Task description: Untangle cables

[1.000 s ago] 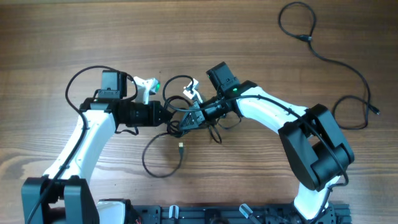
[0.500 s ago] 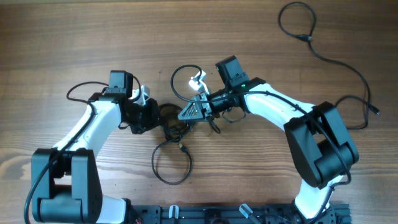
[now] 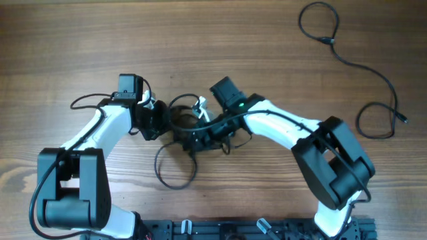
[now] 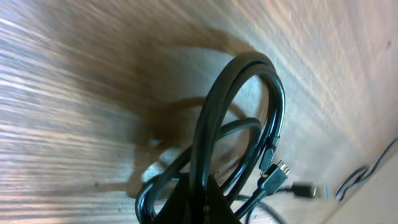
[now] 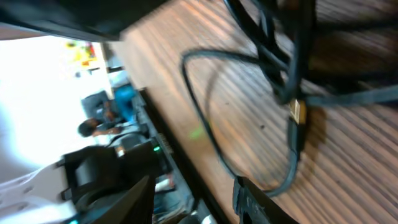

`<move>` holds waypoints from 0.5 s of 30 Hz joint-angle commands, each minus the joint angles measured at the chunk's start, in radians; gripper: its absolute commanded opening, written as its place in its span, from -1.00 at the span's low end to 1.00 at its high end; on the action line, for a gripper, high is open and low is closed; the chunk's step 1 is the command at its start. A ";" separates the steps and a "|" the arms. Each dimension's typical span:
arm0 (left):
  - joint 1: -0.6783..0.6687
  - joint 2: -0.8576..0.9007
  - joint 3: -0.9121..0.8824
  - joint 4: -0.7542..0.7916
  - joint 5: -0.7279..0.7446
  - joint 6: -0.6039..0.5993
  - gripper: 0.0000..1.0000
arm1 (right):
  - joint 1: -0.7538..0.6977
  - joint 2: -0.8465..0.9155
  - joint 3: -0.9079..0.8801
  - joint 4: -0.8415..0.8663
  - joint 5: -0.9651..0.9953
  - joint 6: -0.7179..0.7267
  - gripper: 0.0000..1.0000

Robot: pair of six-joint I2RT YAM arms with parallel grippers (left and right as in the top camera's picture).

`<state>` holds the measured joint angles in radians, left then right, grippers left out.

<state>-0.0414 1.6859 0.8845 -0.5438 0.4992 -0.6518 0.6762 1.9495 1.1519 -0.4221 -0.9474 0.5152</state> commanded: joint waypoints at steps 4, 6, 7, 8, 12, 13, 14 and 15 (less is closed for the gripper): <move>0.043 0.013 -0.002 0.036 -0.018 -0.194 -0.92 | 0.081 -0.025 0.004 0.025 0.407 0.176 -0.16; 0.043 0.013 -0.002 0.004 -0.018 -0.181 -0.92 | 0.095 -0.025 0.004 0.037 0.551 0.227 -0.20; 0.043 0.013 -0.002 -0.010 -0.018 -0.156 -0.92 | 0.095 -0.025 0.004 0.054 0.575 0.230 -0.21; 0.043 0.013 -0.002 -0.022 -0.018 -0.129 -0.92 | 0.095 -0.025 0.004 0.071 0.587 0.229 -0.22; 0.043 0.013 -0.002 -0.101 -0.026 0.072 -0.88 | 0.095 -0.025 0.004 0.134 0.665 0.249 -0.27; 0.043 0.013 -0.002 -0.125 -0.031 0.101 -0.86 | 0.095 -0.025 0.004 0.137 0.691 0.254 -0.31; 0.043 0.013 -0.002 -0.156 -0.039 0.136 -0.78 | 0.095 -0.025 0.004 0.142 0.723 0.251 -0.34; 0.043 0.013 -0.002 -0.181 -0.060 0.160 -0.60 | 0.095 -0.025 0.004 0.154 0.748 0.242 -0.38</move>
<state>-0.0025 1.6859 0.8837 -0.6712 0.4797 -0.6437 0.7734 1.9442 1.1519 -0.2874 -0.3382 0.7425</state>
